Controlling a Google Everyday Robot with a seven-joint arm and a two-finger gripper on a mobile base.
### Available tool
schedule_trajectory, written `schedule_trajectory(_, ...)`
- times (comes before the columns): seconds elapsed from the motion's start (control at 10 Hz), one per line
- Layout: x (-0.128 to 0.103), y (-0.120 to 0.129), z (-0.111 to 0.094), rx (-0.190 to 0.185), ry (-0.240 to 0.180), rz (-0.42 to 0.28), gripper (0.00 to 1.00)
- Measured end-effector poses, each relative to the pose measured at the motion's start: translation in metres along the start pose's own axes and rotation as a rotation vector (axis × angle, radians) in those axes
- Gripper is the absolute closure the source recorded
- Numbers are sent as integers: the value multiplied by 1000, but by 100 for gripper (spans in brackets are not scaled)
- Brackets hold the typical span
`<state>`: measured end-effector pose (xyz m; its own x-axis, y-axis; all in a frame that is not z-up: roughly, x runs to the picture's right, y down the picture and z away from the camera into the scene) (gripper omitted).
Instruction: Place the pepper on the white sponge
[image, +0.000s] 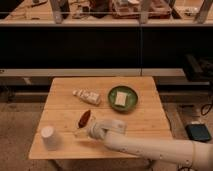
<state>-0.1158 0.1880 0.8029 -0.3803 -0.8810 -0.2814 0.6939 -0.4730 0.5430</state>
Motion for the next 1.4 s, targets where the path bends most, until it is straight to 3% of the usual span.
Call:
schedule_trajectory(0.3, 4, 4, 10, -18, 34, -7, 20)
schedule_trajectory(1.1, 5, -1, 31, -36, 56, -10, 20)
schedule_trajectory(1.4, 9, 5, 36, -79, 63, -4, 20)
